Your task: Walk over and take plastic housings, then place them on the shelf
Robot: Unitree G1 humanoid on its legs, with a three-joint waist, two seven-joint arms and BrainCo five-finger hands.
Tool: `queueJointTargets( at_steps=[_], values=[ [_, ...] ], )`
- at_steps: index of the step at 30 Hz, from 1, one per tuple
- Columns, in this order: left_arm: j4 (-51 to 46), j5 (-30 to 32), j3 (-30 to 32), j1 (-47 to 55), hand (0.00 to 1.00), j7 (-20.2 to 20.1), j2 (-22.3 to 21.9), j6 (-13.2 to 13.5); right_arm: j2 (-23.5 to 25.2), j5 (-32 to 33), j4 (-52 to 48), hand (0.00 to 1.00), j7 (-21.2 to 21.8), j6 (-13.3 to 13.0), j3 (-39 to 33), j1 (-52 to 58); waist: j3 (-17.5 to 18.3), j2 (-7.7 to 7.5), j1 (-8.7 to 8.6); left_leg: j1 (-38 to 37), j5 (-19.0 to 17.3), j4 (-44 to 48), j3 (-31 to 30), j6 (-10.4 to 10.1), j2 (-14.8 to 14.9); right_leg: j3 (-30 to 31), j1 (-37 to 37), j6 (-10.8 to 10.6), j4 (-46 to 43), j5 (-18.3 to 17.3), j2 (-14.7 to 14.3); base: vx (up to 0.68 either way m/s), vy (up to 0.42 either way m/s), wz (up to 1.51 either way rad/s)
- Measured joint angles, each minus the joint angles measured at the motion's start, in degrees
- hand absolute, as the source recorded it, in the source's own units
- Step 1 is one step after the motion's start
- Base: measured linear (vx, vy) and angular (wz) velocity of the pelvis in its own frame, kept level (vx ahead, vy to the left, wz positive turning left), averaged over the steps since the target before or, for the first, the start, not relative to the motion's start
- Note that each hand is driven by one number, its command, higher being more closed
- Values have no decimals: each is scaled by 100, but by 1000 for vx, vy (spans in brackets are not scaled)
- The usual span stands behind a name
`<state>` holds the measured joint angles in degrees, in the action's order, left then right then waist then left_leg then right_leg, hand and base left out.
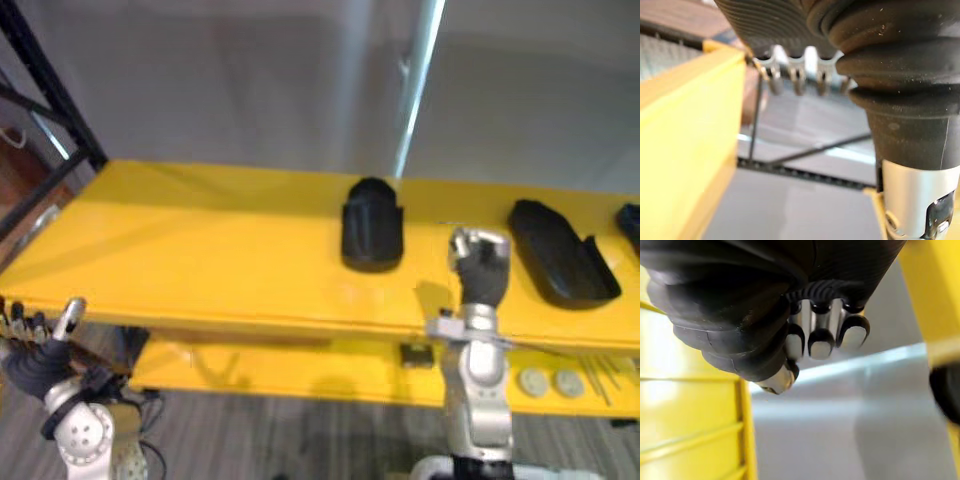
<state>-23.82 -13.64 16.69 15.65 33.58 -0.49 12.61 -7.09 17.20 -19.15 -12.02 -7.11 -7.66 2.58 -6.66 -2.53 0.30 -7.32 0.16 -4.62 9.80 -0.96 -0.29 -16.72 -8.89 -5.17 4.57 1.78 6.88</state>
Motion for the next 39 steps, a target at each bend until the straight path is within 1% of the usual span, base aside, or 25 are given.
queueJointTargets(
  at_steps=[3,5,7,10,13,19,22,25,27,29,30,35,39],
  values=[
    [0,-12,-67,16,0,0,0,0,87,68,-7,0,-144,-4,-116,287,-1,2,-68,-56,-40,0,80,-4,9,87,-8,0,0,0,-8,10,-1,-15],
    [-12,-128,-167,19,0,-3,0,0,203,311,0,0,-146,-58,-111,455,1,16,-93,-83,-73,0,169,-6,16,167,-3,-2,0,0,-11,-13,0,-20],
    [-70,-174,-249,17,0,-6,-5,0,409,458,10,0,-164,-223,-104,697,-1,21,-141,-84,-82,0,207,-4,17,218,28,-4,0,1,-13,-18,-4,-11],
    [-188,-173,-309,17,0,-5,-5,0,508,544,44,0,-181,-399,-80,840,0,29,-142,-75,-83,0,246,-3,17,262,63,-11,0,5,-14,-13,-10,-8],
    [-208,-172,-407,16,0,-2,-4,-1,518,578,234,0,-182,-504,-42,825,0,30,-128,-71,-83,0,236,-3,16,256,64,-11,0,6,-13,0,0,0],
    [-209,-177,-463,15,0,-46,-4,-25,521,551,271,0,-239,-513,231,825,5,53,-128,-53,-82,0,181,-3,9,220,63,-11,0,5,-9,-11,-11,3],
    [-215,-395,-600,17,0,-291,-1,-7,519,546,276,0,-410,-513,248,829,6,54,-125,-37,-82,0,166,-2,-3,181,64,-12,0,2,1,-16,-9,4],
    [-327,-388,-831,16,0,-427,2,18,518,478,431,0,-448,-514,281,833,7,52,-128,-35,-81,0,170,-2,-8,184,69,-12,0,3,4,0,0,0],
    [-410,-379,-961,15,0,-514,4,96,517,438,516,0,-460,-514,280,836,7,53,-139,-38,-82,0,183,-2,-8,200,74,-12,0,3,3,-9,-6,-4],
    [-536,-358,-1083,10,0,-512,4,156,513,462,561,0,-426,-518,276,842,9,57,-149,-65,-82,0,227,-2,-4,258,77,-14,0,7,-4,-15,-10,-9],
    [-550,-342,-1126,-12,0,-443,17,160,512,573,614,0,-172,-536,273,896,-39,107,-262,-160,-176,1,468,30,0,478,97,-42,0,34,-6,0,0,0],
    [-550,-342,-1123,-13,0,-443,17,160,512,573,614,0,-154,-536,233,906,-57,88,-271,-167,-184,1,492,28,1,508,106,-45,0,32,-9,0,0,-2],
    [-550,-346,-1057,-15,0,-443,14,162,509,637,625,0,146,-536,-101,972,-61,95,-282,-174,-216,1,575,22,5,602,135,-47,0,30,-13,-2,-3,-10]
  ],
)
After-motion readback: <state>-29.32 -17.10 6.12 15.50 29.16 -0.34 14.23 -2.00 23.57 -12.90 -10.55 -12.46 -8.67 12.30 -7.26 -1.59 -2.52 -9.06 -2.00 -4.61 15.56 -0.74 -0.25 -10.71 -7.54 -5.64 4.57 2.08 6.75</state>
